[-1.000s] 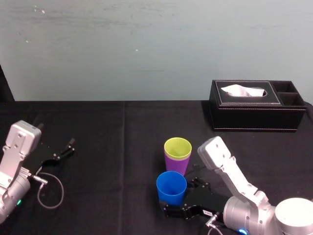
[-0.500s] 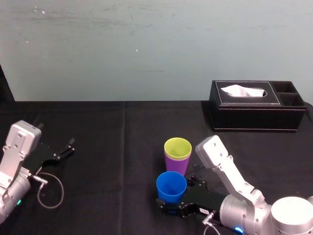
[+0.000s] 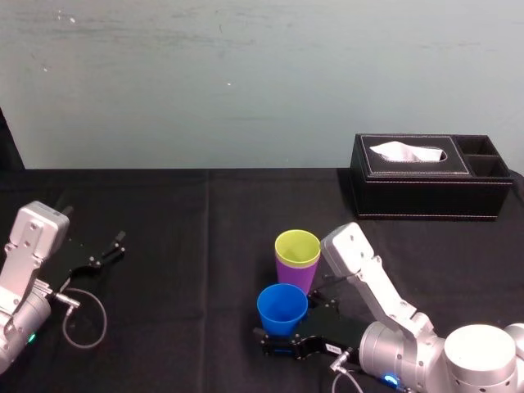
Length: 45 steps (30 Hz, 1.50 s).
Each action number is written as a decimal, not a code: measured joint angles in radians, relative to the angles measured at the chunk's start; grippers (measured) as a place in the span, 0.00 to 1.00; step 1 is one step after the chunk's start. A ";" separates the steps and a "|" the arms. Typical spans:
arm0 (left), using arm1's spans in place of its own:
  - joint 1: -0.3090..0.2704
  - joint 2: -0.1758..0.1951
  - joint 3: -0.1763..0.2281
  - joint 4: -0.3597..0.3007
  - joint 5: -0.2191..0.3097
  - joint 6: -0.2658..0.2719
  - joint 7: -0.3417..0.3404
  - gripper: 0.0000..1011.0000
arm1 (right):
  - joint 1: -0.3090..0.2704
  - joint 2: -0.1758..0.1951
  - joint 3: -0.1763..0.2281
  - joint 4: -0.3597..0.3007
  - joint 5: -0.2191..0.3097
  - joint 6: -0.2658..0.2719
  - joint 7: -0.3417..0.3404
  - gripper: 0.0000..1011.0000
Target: Stack the three plastic cups sequentially using one hand.
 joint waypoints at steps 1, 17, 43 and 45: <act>0.000 0.000 0.000 0.000 0.000 0.000 0.000 0.99 | 0.001 -0.001 -0.001 0.002 0.000 0.001 0.000 0.99; 0.000 0.000 0.000 0.000 0.000 0.000 0.000 0.99 | 0.003 -0.009 0.000 0.005 -0.005 0.012 -0.013 0.99; 0.000 0.000 0.000 0.000 0.000 0.000 0.000 0.99 | -0.006 -0.008 0.008 -0.013 -0.004 -0.003 -0.019 0.72; 0.000 0.000 0.000 0.000 0.000 0.000 0.000 0.99 | -0.009 -0.009 0.017 -0.032 -0.003 -0.005 -0.025 0.72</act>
